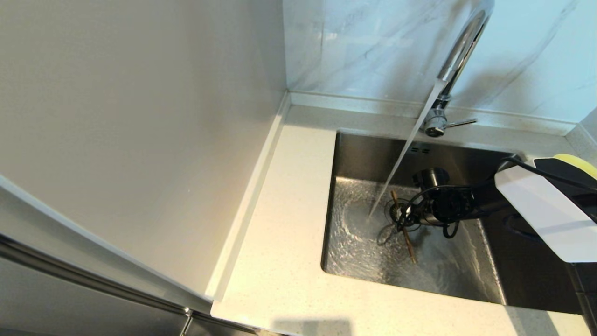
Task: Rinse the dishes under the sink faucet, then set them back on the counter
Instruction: Place the chopsticks on the table
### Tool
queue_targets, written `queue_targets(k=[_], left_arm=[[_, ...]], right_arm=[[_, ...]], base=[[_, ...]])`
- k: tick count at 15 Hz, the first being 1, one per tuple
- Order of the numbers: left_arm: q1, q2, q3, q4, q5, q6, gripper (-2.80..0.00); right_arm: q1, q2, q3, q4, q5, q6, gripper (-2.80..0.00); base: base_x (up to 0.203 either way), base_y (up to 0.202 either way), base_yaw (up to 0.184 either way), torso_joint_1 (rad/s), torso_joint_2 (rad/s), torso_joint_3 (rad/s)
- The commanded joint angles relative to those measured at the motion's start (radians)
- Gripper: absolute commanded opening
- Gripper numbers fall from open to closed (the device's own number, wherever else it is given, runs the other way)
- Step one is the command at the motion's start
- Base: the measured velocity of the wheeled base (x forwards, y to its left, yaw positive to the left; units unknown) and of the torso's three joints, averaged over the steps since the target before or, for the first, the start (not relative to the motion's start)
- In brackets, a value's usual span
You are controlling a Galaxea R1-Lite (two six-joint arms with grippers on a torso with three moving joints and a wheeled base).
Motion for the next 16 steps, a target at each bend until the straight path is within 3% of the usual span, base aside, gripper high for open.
queue_targets(k=[1, 16], left_arm=[[0.0, 0.0, 0.0, 0.0, -0.001, 0.0, -2.8], [0.0, 0.0, 0.0, 0.0, -0.001, 0.0, -2.8]], right_arm=[[0.001, 0.012, -0.013, -0.001, -0.003, 0.001, 0.0], [0.001, 0.061, -0.058, -0.002, -0.027, 0.0, 0.0]], base=[[0.0, 0.0, 0.0, 0.0, 0.0, 0.0], [0.0, 0.0, 0.0, 0.0, 0.0, 0.0]])
